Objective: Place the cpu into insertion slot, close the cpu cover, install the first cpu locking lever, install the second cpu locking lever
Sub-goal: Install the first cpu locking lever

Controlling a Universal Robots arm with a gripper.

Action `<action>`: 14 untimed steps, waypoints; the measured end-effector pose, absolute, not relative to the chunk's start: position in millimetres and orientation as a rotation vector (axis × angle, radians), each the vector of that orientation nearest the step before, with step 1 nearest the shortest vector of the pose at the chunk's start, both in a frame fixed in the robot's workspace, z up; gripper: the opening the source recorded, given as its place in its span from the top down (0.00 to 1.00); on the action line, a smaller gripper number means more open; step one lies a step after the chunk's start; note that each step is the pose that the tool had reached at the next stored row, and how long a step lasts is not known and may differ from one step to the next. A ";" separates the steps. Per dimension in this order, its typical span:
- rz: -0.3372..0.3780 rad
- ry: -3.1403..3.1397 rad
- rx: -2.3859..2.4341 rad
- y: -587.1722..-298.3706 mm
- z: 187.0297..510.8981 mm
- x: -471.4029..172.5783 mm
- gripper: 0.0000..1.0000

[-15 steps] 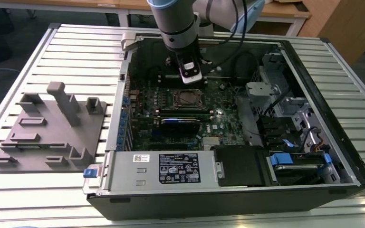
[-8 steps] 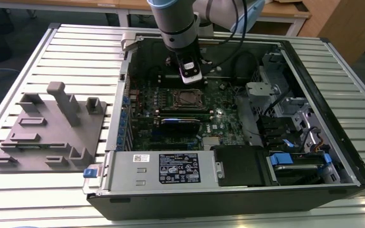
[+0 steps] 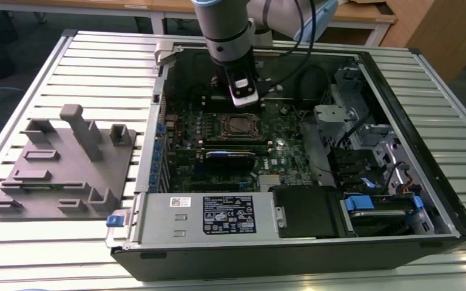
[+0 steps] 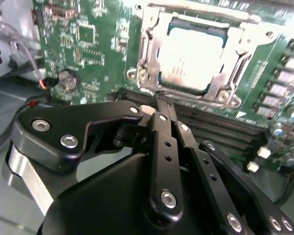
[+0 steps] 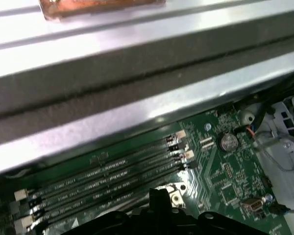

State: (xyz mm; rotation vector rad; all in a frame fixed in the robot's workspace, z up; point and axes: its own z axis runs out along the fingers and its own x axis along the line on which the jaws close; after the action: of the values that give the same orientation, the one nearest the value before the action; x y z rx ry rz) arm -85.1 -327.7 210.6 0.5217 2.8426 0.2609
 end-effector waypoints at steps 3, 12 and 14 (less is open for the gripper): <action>0.213 2.860 0.521 -327.8 210.4 -84.8 0.89; 0.177 2.879 0.521 -327.7 209.9 -84.5 0.89; 0.168 2.892 0.524 -327.7 209.6 -84.5 0.89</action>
State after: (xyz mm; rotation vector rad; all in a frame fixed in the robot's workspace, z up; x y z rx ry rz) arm -84.5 -327.7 209.6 0.5239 2.8921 0.1679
